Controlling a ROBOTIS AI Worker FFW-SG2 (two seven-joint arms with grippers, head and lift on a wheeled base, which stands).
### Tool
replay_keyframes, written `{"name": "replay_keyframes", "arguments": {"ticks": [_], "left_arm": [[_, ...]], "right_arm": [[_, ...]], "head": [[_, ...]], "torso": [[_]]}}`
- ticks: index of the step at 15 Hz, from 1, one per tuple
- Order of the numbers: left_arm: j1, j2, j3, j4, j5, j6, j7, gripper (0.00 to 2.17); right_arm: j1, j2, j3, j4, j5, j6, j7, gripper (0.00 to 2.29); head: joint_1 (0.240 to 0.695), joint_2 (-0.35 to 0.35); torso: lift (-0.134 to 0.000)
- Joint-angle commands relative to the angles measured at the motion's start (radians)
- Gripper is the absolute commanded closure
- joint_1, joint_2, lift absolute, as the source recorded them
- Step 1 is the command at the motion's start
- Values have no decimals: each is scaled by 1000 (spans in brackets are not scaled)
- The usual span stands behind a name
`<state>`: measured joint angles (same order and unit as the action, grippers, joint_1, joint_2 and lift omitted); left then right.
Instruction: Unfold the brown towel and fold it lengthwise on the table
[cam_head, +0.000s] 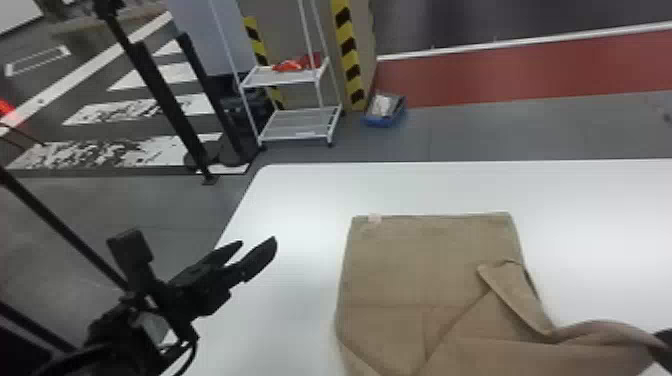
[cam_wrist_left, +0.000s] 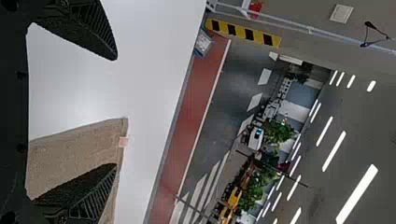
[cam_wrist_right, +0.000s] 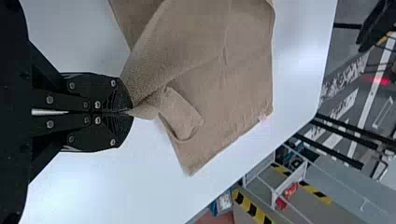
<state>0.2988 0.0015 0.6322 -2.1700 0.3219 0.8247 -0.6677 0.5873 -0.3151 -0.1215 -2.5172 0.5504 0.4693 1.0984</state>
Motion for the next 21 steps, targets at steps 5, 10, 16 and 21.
{"name": "replay_keyframes", "arguments": {"ticks": [5,10,16,21], "left_arm": [[-184,-4,-49,147,-176,24,-115,80],[-336,-4,-186,363,-434,24,-139,97],[-368,11,-256,507,-527,9,-133,140],[-360,6,-332,521,-563,-64,-104,144]], "right_arm": [[-35,37,-248,61,-129,24,-3,1659],[-64,87,-409,118,-202,48,-11,1659],[-69,113,-438,136,-225,45,-8,1659],[-76,126,-428,139,-227,42,0,1659]], "head": [[695,170],[695,18],[695,-71],[695,-91]], "torso": [[-110],[-110],[-110],[-110]]}}
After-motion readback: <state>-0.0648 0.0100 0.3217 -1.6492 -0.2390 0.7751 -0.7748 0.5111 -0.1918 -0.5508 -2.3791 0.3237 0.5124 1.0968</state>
